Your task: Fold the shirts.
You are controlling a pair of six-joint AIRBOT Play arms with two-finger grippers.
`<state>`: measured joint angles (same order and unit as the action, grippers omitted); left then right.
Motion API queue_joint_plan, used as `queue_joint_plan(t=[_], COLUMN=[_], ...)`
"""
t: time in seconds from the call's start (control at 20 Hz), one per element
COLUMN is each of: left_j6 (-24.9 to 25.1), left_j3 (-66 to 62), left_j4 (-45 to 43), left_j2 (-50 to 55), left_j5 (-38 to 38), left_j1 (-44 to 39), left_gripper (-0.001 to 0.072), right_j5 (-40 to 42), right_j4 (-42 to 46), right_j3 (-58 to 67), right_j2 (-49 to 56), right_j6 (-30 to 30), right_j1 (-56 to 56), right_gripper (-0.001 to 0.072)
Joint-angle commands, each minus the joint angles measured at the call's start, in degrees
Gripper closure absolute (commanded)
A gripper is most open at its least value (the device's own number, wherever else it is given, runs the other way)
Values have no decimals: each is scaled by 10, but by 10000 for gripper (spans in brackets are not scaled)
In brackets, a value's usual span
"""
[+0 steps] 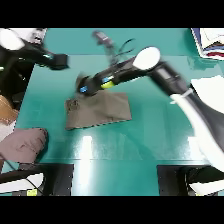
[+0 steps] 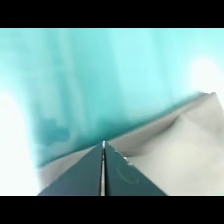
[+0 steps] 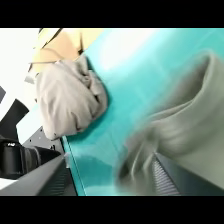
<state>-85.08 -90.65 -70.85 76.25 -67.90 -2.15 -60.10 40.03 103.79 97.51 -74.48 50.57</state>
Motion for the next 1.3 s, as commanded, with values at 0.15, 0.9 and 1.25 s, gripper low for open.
queue_joint_plan(t=[0.15, 0.9, 1.25], left_j6=[3, 15, 15], left_j3=[1, 4, 4], left_j4=[-27, 21, 24], left_j2=[-67, -65, -65], left_j5=[-49, -54, -52], left_j1=[72, 70, 70], left_gripper=[677, 677, 677], right_j5=[-158, -29, -51], right_j4=[47, 36, -55], right_j3=[84, -377, -294], right_j2=[86, -74, 72], right_j6=[-8, -20, 8], right_j1=[-4, -314, -240], right_gripper=[200, 199, 200])
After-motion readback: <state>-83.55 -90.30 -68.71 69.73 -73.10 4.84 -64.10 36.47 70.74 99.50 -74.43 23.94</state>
